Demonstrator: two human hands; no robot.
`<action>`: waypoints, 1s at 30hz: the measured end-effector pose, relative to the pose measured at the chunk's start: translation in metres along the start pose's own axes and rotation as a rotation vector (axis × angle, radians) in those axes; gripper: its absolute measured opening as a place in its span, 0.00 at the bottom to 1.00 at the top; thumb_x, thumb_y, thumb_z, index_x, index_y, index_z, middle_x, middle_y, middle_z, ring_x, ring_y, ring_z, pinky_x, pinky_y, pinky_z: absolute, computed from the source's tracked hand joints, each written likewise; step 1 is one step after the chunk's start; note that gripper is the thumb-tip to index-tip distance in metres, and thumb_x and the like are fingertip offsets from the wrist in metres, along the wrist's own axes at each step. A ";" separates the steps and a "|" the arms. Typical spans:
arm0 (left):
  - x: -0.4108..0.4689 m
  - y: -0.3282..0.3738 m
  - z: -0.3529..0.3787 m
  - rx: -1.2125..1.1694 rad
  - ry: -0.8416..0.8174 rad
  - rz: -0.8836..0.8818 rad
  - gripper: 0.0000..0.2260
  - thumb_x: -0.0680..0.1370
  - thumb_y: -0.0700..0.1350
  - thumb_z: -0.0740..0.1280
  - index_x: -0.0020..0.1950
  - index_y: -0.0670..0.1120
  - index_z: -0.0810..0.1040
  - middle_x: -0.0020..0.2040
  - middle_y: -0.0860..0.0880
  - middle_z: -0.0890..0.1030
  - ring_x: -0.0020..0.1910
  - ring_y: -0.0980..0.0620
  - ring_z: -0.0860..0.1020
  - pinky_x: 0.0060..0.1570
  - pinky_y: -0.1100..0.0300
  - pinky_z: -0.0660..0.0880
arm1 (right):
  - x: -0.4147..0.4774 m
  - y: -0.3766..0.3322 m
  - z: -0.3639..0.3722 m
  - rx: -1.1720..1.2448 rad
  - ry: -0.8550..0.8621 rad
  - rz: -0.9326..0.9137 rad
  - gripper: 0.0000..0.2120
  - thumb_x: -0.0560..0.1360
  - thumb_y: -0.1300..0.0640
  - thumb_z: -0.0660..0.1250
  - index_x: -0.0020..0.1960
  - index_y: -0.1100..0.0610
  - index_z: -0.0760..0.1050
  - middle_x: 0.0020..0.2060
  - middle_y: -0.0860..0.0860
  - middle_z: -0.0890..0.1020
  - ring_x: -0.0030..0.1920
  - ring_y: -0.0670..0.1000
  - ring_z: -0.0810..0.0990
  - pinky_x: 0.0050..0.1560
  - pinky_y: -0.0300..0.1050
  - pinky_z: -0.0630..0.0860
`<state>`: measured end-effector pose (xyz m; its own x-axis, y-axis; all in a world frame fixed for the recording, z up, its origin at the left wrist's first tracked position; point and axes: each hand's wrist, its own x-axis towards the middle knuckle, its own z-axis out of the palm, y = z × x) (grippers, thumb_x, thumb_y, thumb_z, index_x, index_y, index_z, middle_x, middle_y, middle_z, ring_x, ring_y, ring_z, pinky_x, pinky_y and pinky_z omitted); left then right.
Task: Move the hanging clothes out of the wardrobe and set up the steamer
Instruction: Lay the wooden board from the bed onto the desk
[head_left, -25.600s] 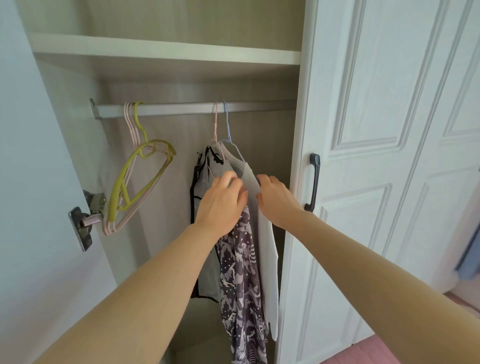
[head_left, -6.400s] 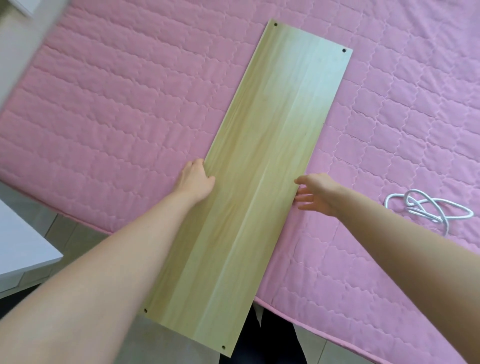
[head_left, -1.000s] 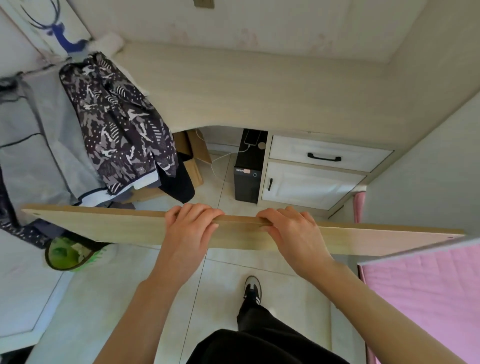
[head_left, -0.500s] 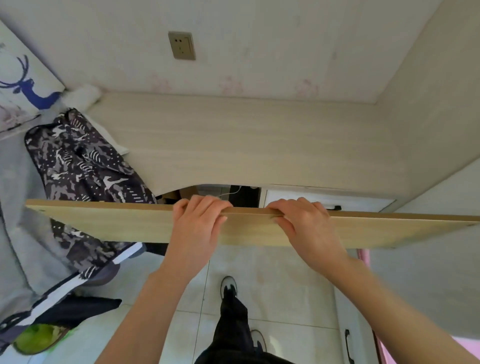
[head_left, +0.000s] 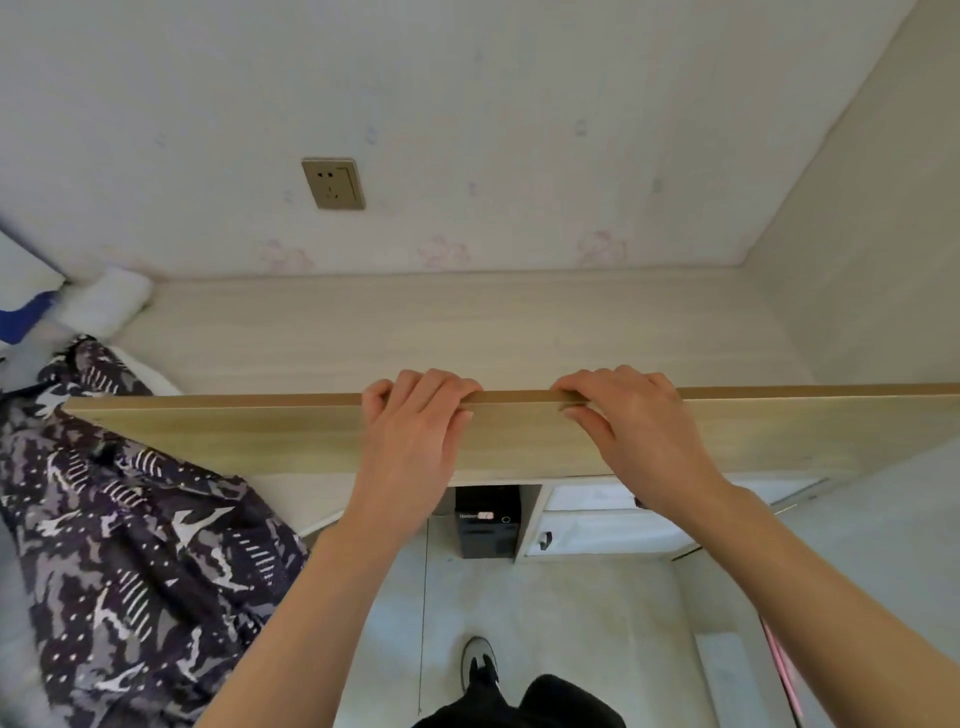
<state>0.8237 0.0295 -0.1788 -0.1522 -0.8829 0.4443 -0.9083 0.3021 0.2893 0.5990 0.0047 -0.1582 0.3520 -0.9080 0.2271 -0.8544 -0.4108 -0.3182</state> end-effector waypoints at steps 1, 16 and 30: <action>0.006 -0.005 0.004 -0.004 -0.007 -0.004 0.09 0.79 0.44 0.61 0.57 0.51 0.76 0.51 0.56 0.77 0.50 0.52 0.73 0.55 0.56 0.58 | 0.007 0.001 0.002 -0.007 -0.003 -0.001 0.08 0.78 0.54 0.65 0.56 0.49 0.77 0.44 0.45 0.83 0.46 0.52 0.78 0.52 0.51 0.70; 0.064 -0.035 0.055 -0.094 -0.113 -0.125 0.10 0.78 0.44 0.60 0.56 0.52 0.76 0.49 0.58 0.75 0.48 0.54 0.71 0.53 0.57 0.58 | 0.088 0.045 0.021 0.003 -0.197 -0.023 0.09 0.80 0.51 0.60 0.58 0.44 0.74 0.44 0.39 0.78 0.47 0.45 0.73 0.49 0.44 0.64; 0.084 -0.058 0.073 -0.111 -0.168 -0.184 0.10 0.76 0.44 0.62 0.55 0.54 0.77 0.47 0.60 0.75 0.45 0.57 0.67 0.49 0.60 0.55 | 0.130 0.063 0.040 0.090 -0.336 -0.059 0.10 0.80 0.50 0.60 0.60 0.43 0.73 0.46 0.42 0.80 0.49 0.46 0.74 0.48 0.44 0.64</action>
<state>0.8355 -0.0886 -0.2202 -0.0597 -0.9711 0.2312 -0.8799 0.1605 0.4473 0.6064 -0.1421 -0.1856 0.5187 -0.8526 -0.0636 -0.7971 -0.4553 -0.3965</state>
